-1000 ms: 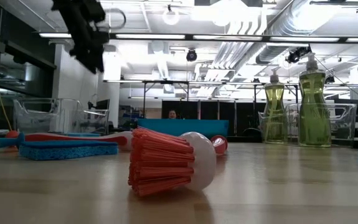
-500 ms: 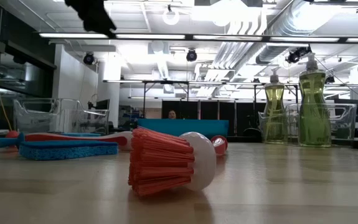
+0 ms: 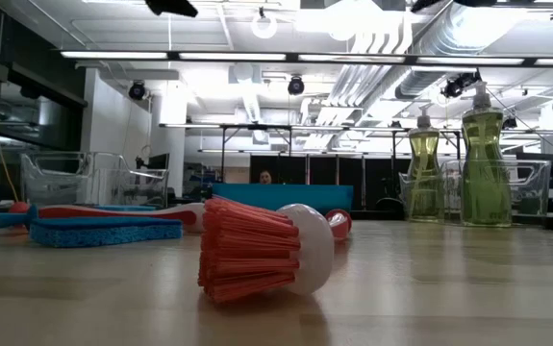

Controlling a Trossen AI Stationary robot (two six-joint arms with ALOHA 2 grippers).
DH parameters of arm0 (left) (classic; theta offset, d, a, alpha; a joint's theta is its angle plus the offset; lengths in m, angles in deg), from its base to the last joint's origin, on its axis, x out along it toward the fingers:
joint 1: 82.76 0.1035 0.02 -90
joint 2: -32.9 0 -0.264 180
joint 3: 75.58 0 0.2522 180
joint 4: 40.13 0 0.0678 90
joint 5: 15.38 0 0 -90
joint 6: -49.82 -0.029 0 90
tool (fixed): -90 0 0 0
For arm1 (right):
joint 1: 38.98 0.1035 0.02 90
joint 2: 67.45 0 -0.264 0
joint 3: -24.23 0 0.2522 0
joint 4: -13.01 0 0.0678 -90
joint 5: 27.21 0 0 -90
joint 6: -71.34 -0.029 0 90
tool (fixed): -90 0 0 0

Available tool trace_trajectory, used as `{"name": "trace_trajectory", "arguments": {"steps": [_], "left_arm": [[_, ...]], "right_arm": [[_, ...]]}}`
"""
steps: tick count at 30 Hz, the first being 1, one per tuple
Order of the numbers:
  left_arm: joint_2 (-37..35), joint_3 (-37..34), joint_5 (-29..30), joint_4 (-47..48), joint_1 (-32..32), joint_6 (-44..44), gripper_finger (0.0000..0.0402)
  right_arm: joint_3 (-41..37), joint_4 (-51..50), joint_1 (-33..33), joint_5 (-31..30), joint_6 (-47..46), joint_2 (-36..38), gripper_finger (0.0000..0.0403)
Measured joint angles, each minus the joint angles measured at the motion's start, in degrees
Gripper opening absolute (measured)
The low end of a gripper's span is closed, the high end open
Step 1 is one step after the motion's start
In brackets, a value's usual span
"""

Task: Pick & Place Kitchen Sink Supplies
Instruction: Put the bottom right blue sponge into the left transparent bin

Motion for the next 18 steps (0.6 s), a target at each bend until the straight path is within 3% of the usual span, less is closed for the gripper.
{"name": "trace_trajectory", "arguments": {"steps": [10,18], "left_arm": [[0.02,-7.64,0.03,-10.98,-7.44,2.53,0.0254],[-1.0,-14.76,-2.56,-19.09,-9.27,4.92,0.0254]], "right_arm": [[0.0,-11.57,7.34,-0.66,-22.61,-4.77,0.0185],[0.0,-18.57,13.12,0.02,-31.47,-8.53,0.0185]]}}
